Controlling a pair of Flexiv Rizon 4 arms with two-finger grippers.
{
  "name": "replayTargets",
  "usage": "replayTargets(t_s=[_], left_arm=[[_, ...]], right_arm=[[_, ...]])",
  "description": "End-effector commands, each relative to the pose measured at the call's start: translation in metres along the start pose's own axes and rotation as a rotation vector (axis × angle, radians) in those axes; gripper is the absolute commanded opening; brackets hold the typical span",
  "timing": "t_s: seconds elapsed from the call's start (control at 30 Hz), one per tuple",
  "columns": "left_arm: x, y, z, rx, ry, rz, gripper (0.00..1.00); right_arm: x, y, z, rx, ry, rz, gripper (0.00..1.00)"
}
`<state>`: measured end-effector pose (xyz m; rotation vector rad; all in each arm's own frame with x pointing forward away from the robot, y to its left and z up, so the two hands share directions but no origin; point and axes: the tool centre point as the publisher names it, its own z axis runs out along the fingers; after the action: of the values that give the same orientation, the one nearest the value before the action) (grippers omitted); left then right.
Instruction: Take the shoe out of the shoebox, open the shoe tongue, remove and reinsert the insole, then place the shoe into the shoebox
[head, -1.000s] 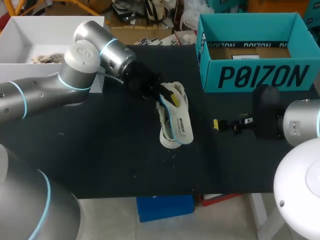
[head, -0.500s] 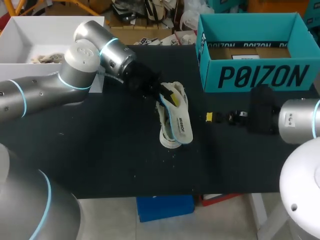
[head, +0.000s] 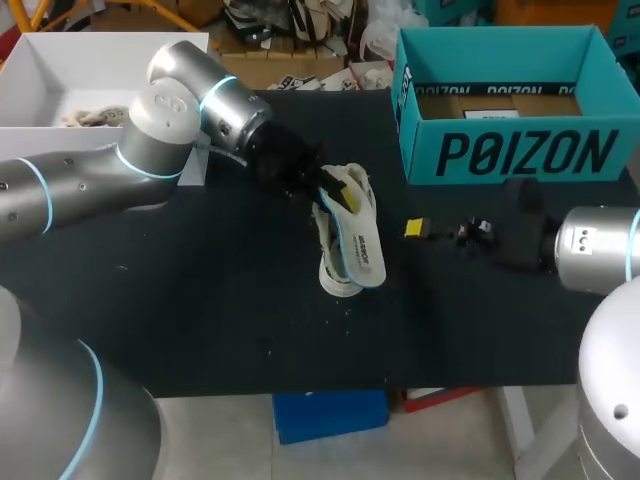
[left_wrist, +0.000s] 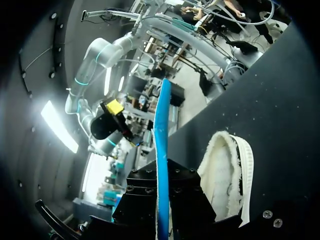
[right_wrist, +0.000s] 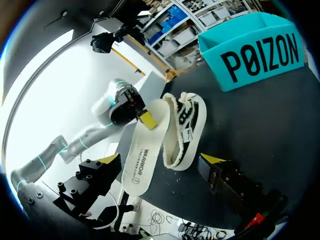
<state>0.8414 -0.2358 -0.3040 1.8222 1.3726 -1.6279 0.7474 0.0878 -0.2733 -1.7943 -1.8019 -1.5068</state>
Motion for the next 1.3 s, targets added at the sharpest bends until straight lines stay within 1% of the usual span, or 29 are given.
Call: replayTargets(t_s=[0.03,0.2,0.37,0.43,0.7,0.8,0.93,0.97,1.03,1.07,1.2,1.27,1.3], left_arm=[[0.000,-0.002,0.002,-0.014,0.007,0.030,0.00],[-0.002,-0.008,0.000,-0.029,0.001,0.096,0.00],[-0.008,-0.014,-0.003,-0.029,-0.011,0.157,0.00],[-0.012,-0.015,-0.004,-0.026,-0.020,0.187,0.00],[-0.029,-0.020,-0.003,0.011,-0.028,0.262,0.00],[-0.033,-0.022,0.000,0.035,-0.031,0.291,0.00],[-0.036,-0.024,0.002,0.045,-0.028,0.320,0.00],[-0.038,-0.024,0.002,0.048,-0.030,0.327,0.00],[-0.040,-0.023,0.002,0.047,-0.035,0.339,0.00],[-0.041,-0.022,0.002,0.049,-0.038,0.347,0.00],[-0.048,-0.019,0.002,0.059,-0.067,0.381,0.00],[-0.051,-0.019,0.002,0.070,-0.079,0.400,0.00],[-0.052,-0.018,0.003,0.076,-0.085,0.407,0.00]], right_arm=[[-0.001,0.006,0.018,0.095,0.585,0.091,1.00],[0.004,0.009,0.029,0.113,0.626,0.128,1.00],[0.003,0.009,0.035,0.113,0.646,0.158,1.00],[0.002,0.009,0.037,0.100,0.669,0.181,1.00],[0.003,0.011,0.046,0.070,0.749,0.206,1.00],[0.004,0.015,0.050,0.059,0.773,0.206,1.00],[0.006,0.018,0.055,0.050,0.793,0.209,1.00],[0.008,0.018,0.057,0.049,0.797,0.209,0.96],[0.009,0.018,0.059,0.050,0.801,0.209,0.91],[0.010,0.018,0.060,0.049,0.803,0.209,0.90],[0.013,0.018,0.064,0.036,0.825,0.214,0.89],[0.015,0.018,0.065,0.026,0.843,0.217,0.82],[0.015,0.018,0.065,0.017,0.861,0.222,0.81]])
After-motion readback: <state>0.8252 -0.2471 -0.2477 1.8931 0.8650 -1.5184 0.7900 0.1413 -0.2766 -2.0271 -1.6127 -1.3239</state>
